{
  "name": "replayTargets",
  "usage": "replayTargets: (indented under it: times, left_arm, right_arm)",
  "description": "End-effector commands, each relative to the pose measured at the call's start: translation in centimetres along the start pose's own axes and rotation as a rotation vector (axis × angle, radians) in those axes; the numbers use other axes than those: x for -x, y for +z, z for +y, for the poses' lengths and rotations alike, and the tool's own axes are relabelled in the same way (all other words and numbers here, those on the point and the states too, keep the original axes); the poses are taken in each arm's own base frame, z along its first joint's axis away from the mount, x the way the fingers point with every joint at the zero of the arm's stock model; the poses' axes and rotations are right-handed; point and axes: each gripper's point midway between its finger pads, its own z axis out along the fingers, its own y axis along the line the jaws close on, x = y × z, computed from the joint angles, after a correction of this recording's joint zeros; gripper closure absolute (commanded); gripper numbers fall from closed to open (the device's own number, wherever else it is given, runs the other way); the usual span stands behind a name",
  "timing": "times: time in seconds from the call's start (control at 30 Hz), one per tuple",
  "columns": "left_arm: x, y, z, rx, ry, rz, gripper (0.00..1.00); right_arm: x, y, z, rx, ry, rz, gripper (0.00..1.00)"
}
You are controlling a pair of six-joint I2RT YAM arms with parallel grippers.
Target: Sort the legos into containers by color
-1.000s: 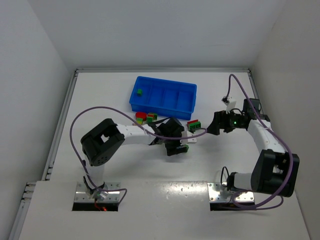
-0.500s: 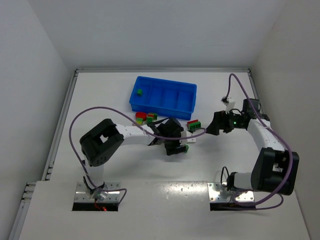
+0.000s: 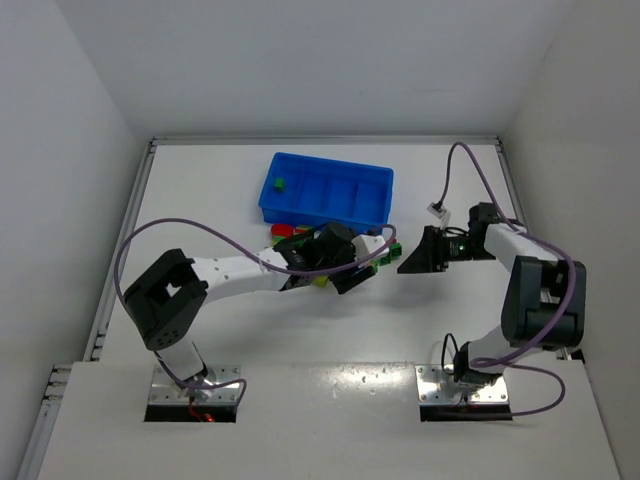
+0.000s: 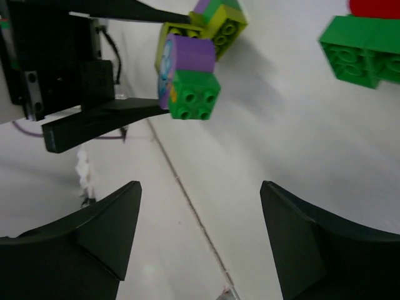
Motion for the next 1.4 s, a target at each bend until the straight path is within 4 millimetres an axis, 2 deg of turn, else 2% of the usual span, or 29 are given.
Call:
replayTargets:
  times: [0.0,0.13,0.23,0.3,0.5,0.6,0.67,0.83,0.93,1.1,1.3,1.37]
  left_arm:
    - [3.3,-0.9,1.7,0.063,-0.041,-0.081,1.0]
    - [3.7,-1.0,1.8,0.065,-0.049,-0.09,1.0]
    - [4.8,-1.2,1.9,0.061,-0.057,-0.113,1.0]
    - [4.6,-0.9,1.9,0.058,-0.058,-0.103,1.0]
    - [6.2,-1.0,1.9,0.045,-0.064,-0.136,1.0]
    - [5.9,-0.7,1.8,0.043,-0.064,-0.127,1.0]
    - [6.5,-0.7,1.5,0.038,-0.059,-0.137,1.0]
    - [5.9,0.0,0.8,0.024,-0.054,-0.118,1.0]
    - [6.4,-0.1,0.5,0.019,-0.048,-0.129,1.0]
    - [6.1,0.2,0.4,0.016,-0.057,-0.12,1.0]
    - [6.5,0.1,0.5,0.018,-0.057,-0.129,1.0]
    - [6.7,0.1,0.0,0.01,-0.051,-0.13,1.0]
  right_arm:
    - [2.0,0.2,3.0,0.153,-0.072,-0.027,0.25]
    - [2.1,1.1,3.0,0.177,-0.063,0.017,0.26]
    - [2.0,1.8,2.8,0.19,-0.037,0.045,0.27]
    - [2.2,2.2,2.5,0.197,-0.031,0.057,0.27]
    - [2.1,3.2,2.1,0.215,-0.005,0.096,0.27]
    - [2.3,3.5,2.0,0.22,0.003,0.108,0.27]
    - [2.4,3.8,2.2,0.234,0.0,0.112,0.27]
    - [3.4,3.7,2.8,0.245,-0.032,0.107,0.27]
    - [3.6,3.9,3.0,0.249,-0.044,0.111,0.27]
    - [3.1,4.5,3.0,0.259,-0.032,0.134,0.39]
    - [2.5,5.0,2.9,0.252,-0.033,0.163,0.42]
    - [2.7,5.1,2.8,0.252,-0.031,0.163,0.46]
